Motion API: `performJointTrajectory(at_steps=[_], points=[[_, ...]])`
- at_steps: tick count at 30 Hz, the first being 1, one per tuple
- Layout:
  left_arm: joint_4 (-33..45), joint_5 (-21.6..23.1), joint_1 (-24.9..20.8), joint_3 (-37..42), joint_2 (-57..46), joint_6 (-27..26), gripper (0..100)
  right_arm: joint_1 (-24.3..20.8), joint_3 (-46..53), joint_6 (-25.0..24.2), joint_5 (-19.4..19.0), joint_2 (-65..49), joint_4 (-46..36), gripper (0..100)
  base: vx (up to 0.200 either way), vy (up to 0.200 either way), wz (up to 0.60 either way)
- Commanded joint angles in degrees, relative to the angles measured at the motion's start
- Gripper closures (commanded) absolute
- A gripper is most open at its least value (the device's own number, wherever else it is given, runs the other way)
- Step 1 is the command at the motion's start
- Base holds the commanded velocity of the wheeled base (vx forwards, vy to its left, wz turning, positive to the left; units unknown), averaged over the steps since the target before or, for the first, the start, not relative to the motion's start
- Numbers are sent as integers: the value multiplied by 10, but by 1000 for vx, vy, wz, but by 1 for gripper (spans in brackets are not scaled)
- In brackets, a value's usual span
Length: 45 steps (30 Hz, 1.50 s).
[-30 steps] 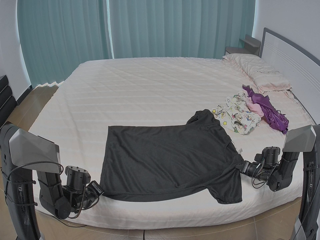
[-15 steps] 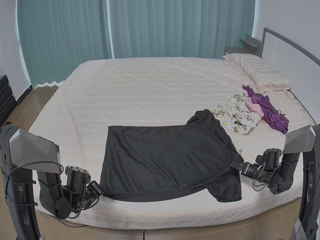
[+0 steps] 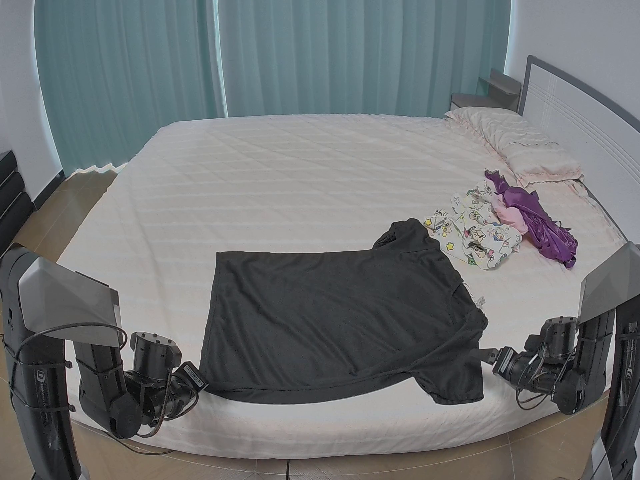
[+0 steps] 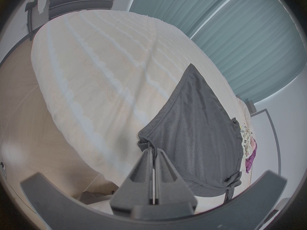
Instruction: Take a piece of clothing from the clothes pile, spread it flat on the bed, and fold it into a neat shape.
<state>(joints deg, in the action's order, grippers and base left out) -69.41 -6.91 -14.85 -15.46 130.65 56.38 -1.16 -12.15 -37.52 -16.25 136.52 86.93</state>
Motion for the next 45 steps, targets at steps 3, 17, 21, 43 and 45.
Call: performJointTrajectory(at_steps=[3, 17, 21, 43, 45], points=[[0, 2, 4, 0, 0, 0, 100, -34, 76, -11, 4, 26, 27, 0, 0, 0, 0], [0, 1, 3, 0, 0, 0, 100, -81, 58, -23, 62, 44, 28, 0, 0, 0, 0], [0, 1, 3, 0, 0, 0, 100, -88, 44, -28, 77, 49, 28, 0, 0, 0, 0], [-45, 1, 10, 14, 0, 14, 100, -53, 122, 33, 99, 3, 26, 100, 0, 0, 0], [-46, 1, 10, 21, 0, 13, 100, -46, 122, 39, 99, -8, 20, 100, 0, 0, 0]])
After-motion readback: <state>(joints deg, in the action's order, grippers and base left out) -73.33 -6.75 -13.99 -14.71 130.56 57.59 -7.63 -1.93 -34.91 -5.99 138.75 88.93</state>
